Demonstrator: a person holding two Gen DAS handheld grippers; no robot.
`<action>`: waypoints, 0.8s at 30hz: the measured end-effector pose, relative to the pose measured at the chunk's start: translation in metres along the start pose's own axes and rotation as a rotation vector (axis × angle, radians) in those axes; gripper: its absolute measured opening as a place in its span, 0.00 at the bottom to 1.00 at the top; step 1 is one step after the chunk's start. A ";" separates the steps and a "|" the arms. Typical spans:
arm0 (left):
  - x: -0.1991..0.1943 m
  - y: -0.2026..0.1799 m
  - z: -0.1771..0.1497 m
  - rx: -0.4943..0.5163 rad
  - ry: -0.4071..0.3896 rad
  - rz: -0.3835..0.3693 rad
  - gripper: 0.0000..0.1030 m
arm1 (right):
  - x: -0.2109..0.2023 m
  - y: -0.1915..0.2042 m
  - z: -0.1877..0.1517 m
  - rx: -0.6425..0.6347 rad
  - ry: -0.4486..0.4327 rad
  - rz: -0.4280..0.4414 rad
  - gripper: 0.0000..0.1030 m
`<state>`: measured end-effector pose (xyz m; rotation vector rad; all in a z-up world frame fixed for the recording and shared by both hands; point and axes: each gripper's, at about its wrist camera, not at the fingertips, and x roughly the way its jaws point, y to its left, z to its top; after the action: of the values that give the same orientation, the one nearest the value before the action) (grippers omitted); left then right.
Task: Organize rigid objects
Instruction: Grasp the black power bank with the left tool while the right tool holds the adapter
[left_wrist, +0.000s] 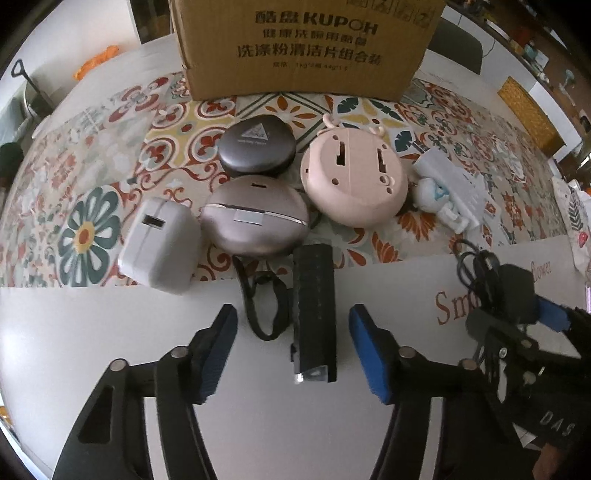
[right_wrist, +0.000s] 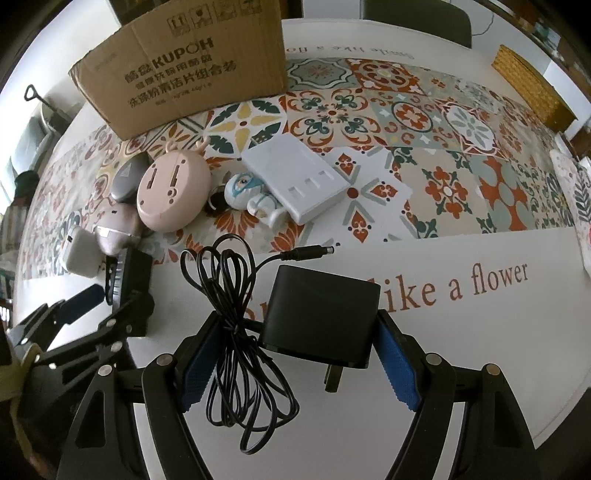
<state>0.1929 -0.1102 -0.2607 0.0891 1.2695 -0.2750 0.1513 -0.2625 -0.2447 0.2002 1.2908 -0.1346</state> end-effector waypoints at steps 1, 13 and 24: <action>0.002 0.000 0.000 -0.003 0.004 0.002 0.57 | 0.001 0.000 0.000 -0.002 0.003 0.003 0.76; -0.006 -0.008 -0.001 0.026 -0.034 0.020 0.36 | 0.004 0.003 -0.002 -0.038 0.012 0.009 0.76; -0.061 -0.001 -0.003 0.026 -0.148 0.014 0.36 | -0.024 0.008 -0.002 -0.044 -0.048 0.023 0.76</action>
<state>0.1731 -0.1015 -0.2038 0.0979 1.1187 -0.2813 0.1451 -0.2545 -0.2216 0.1732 1.2421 -0.0909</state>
